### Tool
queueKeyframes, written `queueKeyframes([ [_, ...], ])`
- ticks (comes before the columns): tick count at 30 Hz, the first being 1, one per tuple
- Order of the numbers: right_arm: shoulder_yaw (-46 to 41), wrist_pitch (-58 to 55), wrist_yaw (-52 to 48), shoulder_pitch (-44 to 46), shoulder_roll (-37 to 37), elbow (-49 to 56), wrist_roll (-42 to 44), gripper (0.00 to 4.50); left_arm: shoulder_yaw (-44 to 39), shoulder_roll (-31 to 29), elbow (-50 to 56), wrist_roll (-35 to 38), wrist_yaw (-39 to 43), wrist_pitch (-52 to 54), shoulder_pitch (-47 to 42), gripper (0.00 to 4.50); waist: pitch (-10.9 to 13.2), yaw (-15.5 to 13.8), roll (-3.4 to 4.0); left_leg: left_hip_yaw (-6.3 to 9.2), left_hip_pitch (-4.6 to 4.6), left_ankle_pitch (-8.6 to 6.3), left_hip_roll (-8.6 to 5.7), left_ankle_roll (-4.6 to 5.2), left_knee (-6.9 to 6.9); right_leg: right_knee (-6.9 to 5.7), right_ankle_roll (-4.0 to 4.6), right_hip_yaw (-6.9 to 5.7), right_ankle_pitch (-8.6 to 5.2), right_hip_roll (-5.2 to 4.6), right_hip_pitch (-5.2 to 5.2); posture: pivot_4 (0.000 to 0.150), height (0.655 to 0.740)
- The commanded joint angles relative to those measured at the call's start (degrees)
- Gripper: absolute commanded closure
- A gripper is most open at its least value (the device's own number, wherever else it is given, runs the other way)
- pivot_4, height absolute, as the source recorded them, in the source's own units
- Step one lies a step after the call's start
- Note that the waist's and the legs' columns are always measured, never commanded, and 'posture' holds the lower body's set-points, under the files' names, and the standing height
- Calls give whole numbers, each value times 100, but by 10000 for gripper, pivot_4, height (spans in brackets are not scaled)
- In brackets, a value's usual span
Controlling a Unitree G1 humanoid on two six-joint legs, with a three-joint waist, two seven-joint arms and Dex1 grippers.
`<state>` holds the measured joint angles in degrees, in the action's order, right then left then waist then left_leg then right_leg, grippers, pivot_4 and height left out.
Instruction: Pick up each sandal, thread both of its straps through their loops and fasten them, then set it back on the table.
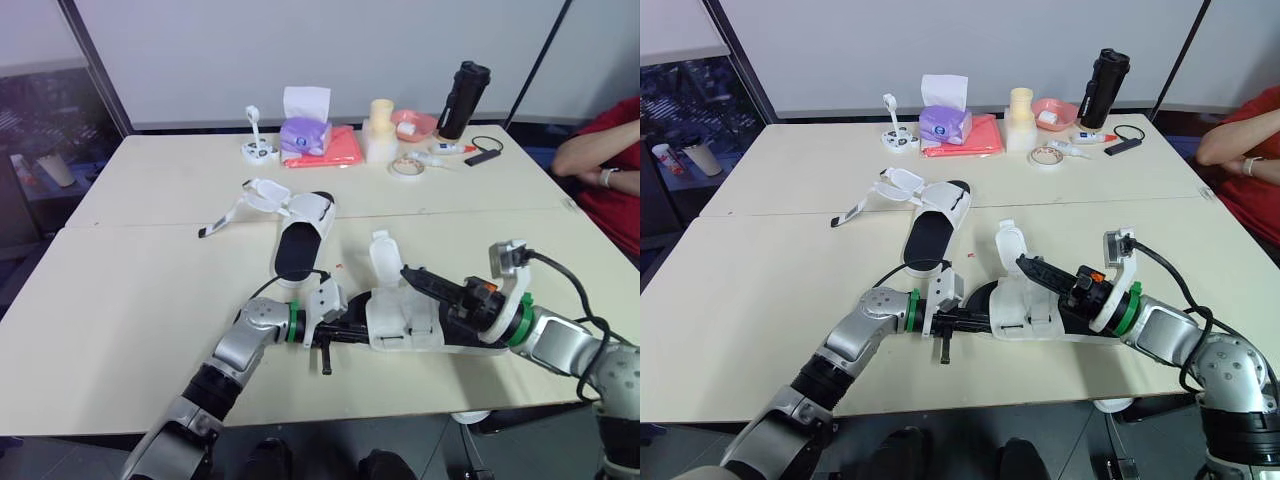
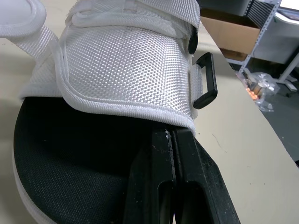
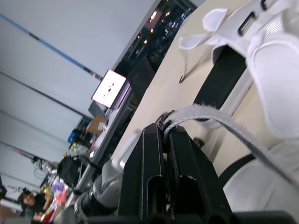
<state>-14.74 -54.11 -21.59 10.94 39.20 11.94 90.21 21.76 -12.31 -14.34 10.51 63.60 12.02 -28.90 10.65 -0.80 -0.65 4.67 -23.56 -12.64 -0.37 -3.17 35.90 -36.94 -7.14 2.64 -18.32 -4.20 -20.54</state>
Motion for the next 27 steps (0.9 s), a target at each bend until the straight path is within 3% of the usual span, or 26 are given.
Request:
queueKeyframes([
  [1, -223, 29, 108, 105, -31, -11, 5, 35214, 239, -35, -174, -253, -81, 152, 161, 45000, 0, -1, 0, -1, 0, 0, 0, 0, 0, 0, 0, 0, 0, -1, 0, 1500, 7400],
  [7, -524, 72, -35, 470, 205, -79, -107, 6094, 247, -6, -247, -264, -76, 105, 127, 45000, 0, 4, 1, -1, 0, 0, -1, 0, 0, 0, 0, 1, 0, -1, 0, 1500, 7400],
  [11, -461, 233, -377, 953, 487, -201, -899, 6094, 249, 13, -300, -269, -69, 84, 99, 45000, 0, 0, 4, 0, 0, 0, -6, 0, 0, 1, 0, -1, 0, -1, 0, 1500, 7400],
  [17, 1013, 755, -1454, 1840, 1191, -1308, -3605, 6094, 252, 60, -432, -294, -83, 13, 21, 45000, -1, -6, 5, -4, 1, 0, -17, 0, 2, 1, 2, -2, -1, -3, -1, 1500, 7400],
  [27, 1322, 349, -2660, 2690, 823, -2776, -4446, 6094, 150, 112, -497, -295, -231, -48, 50, 45000, 1, -4, 10, -2, 0, 0, -43, 1, 2, -3, -4, -6, 1, -30, -1, 1500, 7400],
])
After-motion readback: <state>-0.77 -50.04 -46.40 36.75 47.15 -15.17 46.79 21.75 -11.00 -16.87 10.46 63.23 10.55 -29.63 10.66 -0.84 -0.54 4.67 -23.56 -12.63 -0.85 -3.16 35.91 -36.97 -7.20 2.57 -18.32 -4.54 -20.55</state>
